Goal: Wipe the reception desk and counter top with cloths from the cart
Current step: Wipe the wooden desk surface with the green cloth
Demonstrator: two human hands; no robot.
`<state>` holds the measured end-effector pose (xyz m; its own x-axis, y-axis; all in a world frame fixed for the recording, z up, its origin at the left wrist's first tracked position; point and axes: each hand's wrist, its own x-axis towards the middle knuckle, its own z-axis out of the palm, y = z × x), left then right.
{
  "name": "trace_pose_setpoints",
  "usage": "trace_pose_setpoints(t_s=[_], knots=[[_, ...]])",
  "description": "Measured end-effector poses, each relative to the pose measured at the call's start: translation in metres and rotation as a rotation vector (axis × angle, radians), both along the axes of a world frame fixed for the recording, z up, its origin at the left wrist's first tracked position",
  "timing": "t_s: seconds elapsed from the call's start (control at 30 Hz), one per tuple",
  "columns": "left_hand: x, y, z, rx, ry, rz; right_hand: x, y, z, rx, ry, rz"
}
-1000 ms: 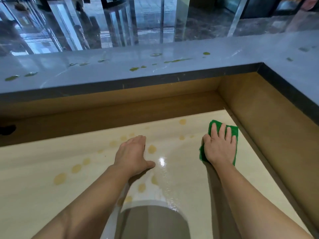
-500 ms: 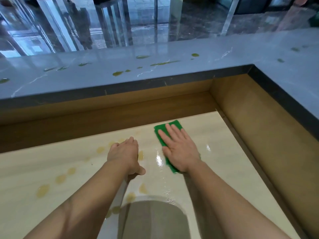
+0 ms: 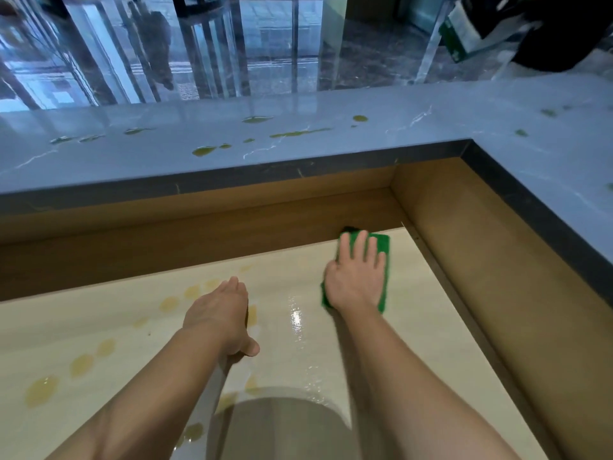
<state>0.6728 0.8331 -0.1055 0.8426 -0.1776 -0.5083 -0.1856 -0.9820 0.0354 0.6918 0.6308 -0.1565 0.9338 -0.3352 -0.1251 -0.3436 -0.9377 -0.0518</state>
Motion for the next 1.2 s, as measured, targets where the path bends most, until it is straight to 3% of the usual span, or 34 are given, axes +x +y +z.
trace_pose_setpoints(t_s=[0.17, 0.27, 0.37, 0.6, 0.77, 0.87, 1.07, 1.2], knots=[[0.002, -0.001, -0.002, 0.036, 0.027, 0.003, 0.003, 0.074, -0.005, 0.022, 0.022, 0.584], [0.002, -0.003, 0.0, 0.057, 0.036, 0.018, 0.009, 0.057, 0.0, 0.042, 0.031, 0.699], [0.001, -0.003, 0.002, 0.051, 0.017, 0.032, 0.015, 0.016, 0.004, 0.041, 0.033, 0.65], [-0.002, 0.003, -0.002, -0.033, -0.005, 0.022, 0.034, -0.092, 0.002, -0.042, 0.045, 0.224], [-0.001, 0.006, -0.007, -0.05, -0.005, 0.015, 0.047, -0.047, 0.001, -0.019, 0.03, 0.005], [0.0, 0.008, -0.011, -0.059, 0.0, 0.007, 0.052, 0.012, 0.004, -0.053, 0.018, 0.131], [0.001, 0.008, -0.012, -0.066, 0.023, 0.013, 0.052, 0.092, 0.003, 0.096, 0.023, 0.671], [0.0, 0.01, -0.013, -0.077, 0.034, 0.012, 0.063, 0.051, 0.005, 0.149, 0.059, 0.671]])
